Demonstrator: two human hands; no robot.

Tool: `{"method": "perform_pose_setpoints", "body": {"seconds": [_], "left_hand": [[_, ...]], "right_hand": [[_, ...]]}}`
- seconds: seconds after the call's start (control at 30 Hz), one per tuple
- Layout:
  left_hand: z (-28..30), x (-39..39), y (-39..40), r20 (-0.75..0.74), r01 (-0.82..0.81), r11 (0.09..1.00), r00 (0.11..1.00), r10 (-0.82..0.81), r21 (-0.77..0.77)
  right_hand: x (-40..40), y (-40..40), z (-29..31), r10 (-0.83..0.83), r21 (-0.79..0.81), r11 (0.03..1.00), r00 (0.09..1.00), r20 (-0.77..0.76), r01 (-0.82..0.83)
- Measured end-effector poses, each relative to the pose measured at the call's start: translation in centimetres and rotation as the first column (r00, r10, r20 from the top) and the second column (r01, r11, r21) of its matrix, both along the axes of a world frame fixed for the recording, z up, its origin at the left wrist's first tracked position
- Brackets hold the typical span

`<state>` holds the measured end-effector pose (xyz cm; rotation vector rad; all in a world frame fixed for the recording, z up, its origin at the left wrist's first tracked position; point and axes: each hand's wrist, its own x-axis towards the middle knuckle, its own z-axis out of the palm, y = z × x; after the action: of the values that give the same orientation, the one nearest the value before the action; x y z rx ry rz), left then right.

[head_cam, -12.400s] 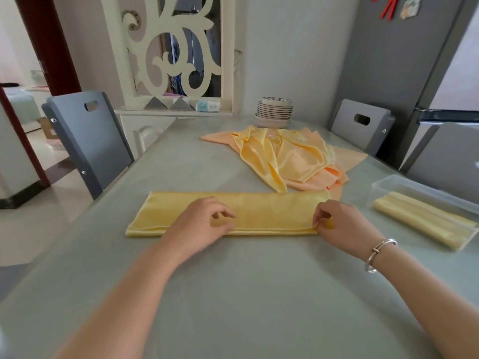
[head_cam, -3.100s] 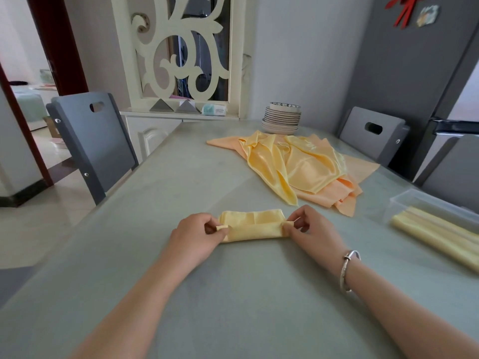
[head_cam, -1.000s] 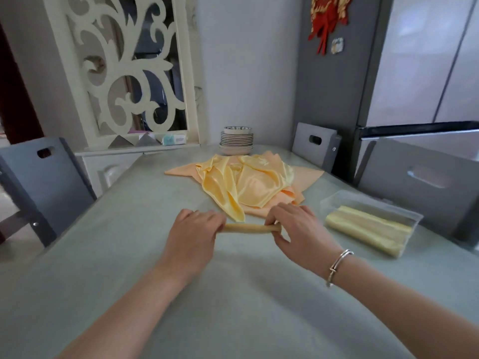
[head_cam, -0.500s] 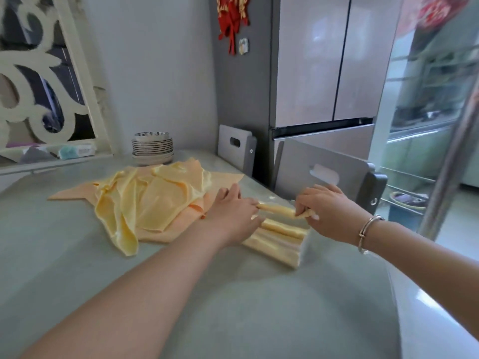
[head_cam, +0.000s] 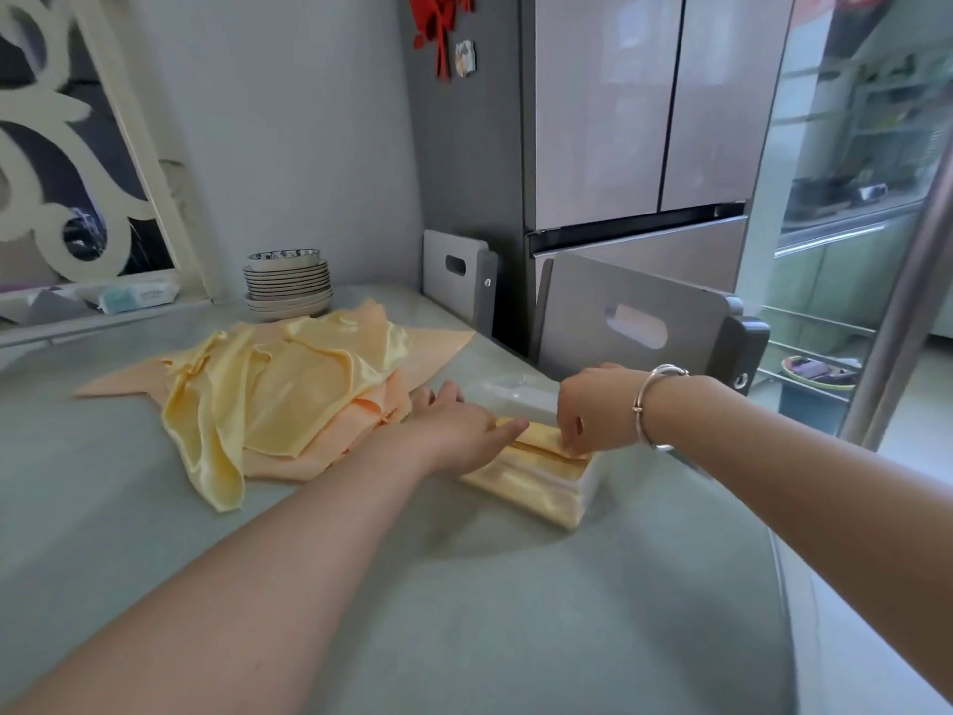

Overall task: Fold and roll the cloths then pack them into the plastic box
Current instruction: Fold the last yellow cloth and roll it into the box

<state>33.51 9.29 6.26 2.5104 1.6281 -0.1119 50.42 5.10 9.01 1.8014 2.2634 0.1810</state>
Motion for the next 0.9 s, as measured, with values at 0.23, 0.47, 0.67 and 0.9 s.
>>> {"method": "perform_pose_setpoints", "body": {"seconds": [0.23, 0.47, 0.67, 0.9], "left_hand": [[-1.4, -0.1, 1.2, 0.136, 0.008, 1.0, 0.991, -0.008, -0.003], [-0.1, -1.5, -0.1, 0.303, 0.006, 0.992, 0.952, -0.044, 0.124], [1.2, -8.4, -1.5, 0.405, -0.126, 0.966, 0.914, 0.024, 0.226], [-2.5, -23.5, -4.2, 0.394, -0.394, 0.901, 0.869, 0.299, 0.184]], "right_hand": [[-0.5, -0.7, -0.2, -0.155, -0.03, 0.988, 0.987, -0.047, 0.154], [-1.5, -2.4, 0.4, -0.196, 0.053, 0.979, 0.979, -0.049, 0.198], [-6.3, -3.3, 2.0, -0.105, 0.259, 0.959, 0.993, -0.055, 0.116], [-17.8, -1.7, 0.4, 0.108, 0.342, 0.939, 0.978, -0.18, -0.041]]}}
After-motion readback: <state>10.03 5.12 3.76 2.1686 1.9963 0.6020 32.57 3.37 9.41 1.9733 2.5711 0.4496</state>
